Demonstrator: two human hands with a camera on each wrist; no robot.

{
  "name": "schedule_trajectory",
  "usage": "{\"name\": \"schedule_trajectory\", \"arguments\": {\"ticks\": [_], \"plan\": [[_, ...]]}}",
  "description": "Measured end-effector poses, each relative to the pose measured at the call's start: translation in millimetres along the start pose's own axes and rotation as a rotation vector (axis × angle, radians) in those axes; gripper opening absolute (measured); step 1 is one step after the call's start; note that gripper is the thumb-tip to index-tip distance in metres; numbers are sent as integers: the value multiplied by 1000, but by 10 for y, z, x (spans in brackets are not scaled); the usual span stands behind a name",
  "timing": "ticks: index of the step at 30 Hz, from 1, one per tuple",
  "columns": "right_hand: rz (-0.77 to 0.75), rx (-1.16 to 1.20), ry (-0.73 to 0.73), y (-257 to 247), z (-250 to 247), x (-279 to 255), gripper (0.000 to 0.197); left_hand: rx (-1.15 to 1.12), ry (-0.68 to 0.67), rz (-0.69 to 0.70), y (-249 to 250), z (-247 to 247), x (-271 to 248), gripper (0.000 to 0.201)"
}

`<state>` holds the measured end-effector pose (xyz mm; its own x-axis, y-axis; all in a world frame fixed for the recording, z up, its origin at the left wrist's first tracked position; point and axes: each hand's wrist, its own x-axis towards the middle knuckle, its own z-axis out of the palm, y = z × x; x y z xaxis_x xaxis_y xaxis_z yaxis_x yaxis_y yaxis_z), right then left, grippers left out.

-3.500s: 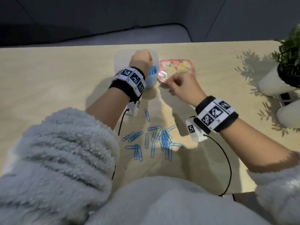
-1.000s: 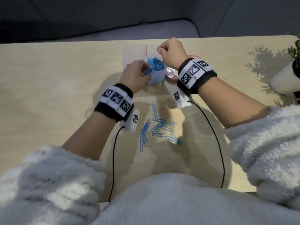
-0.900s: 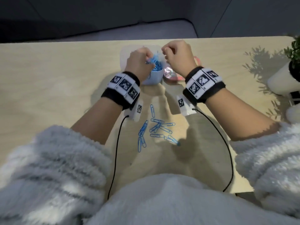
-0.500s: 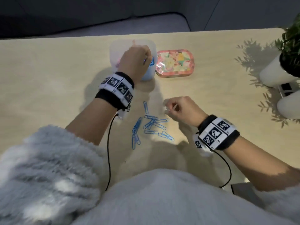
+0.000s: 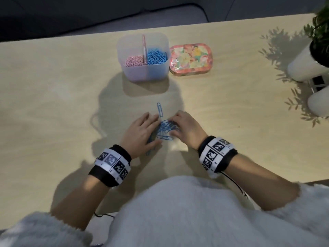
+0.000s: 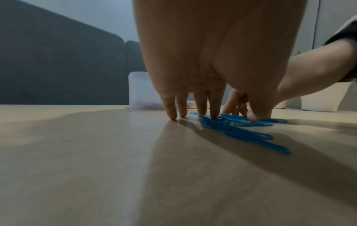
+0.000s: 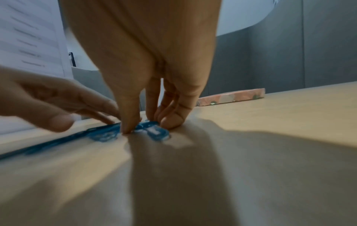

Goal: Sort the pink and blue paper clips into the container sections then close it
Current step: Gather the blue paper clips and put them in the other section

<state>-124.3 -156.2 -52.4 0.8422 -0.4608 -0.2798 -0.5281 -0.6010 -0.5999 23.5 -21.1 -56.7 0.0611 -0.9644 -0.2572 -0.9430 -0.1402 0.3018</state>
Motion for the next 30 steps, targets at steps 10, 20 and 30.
{"name": "schedule_trajectory", "arguments": {"ticks": [10, 20, 30], "plan": [[13, -176, 79, -168, -163, 365, 29, -282, 44, -242, 59, -18, -351, 90], [-118, -116, -4, -44, -192, -10, 50, -413, 172, -339, 88, -98, -209, 80], [-118, -260, -108, -191, 8, 5, 60, -345, 185, -380, 365, 16, -83, 55]]}}
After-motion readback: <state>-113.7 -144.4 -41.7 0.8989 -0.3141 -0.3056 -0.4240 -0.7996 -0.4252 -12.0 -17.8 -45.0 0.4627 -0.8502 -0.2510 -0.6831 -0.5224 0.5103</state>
